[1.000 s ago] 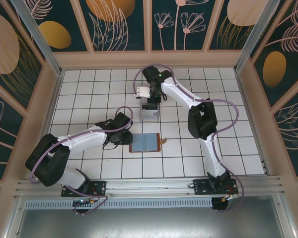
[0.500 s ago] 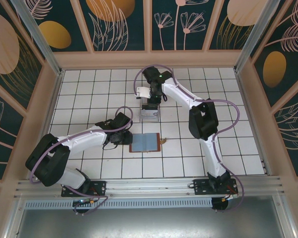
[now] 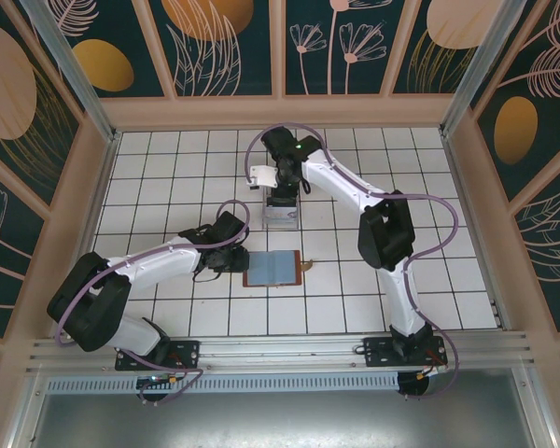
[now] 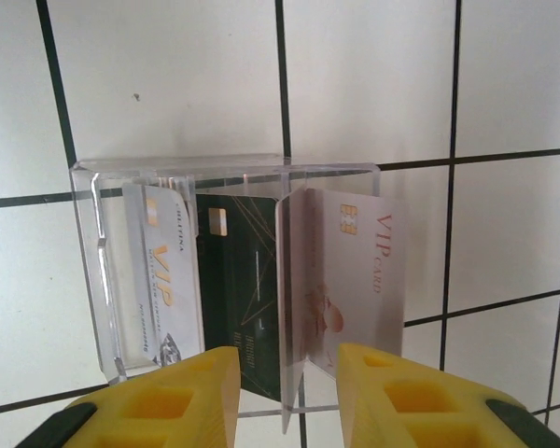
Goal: Take the credit cards out of the card holder
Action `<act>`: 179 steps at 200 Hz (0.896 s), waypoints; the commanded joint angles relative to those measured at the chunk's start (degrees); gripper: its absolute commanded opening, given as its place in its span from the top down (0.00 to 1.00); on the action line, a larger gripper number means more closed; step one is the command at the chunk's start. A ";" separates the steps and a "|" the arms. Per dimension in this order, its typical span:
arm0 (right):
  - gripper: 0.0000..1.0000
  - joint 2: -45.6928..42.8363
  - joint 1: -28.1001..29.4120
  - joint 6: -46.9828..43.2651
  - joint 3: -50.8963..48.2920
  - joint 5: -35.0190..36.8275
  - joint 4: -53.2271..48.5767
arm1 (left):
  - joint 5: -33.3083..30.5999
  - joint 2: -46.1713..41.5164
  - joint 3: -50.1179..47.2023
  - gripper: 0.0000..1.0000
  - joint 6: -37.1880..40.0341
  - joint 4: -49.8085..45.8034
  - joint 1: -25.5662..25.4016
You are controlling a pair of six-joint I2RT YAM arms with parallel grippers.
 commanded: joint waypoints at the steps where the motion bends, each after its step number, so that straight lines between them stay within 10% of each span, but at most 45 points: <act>1: 0.66 -0.76 -0.04 1.97 -1.88 0.50 0.44 | -0.40 -1.06 0.27 0.67 0.39 -1.14 -0.04; 179: 0.66 2.76 -1.26 1.75 0.06 4.46 4.51 | -0.64 -1.13 -0.07 0.68 0.22 -1.06 -0.04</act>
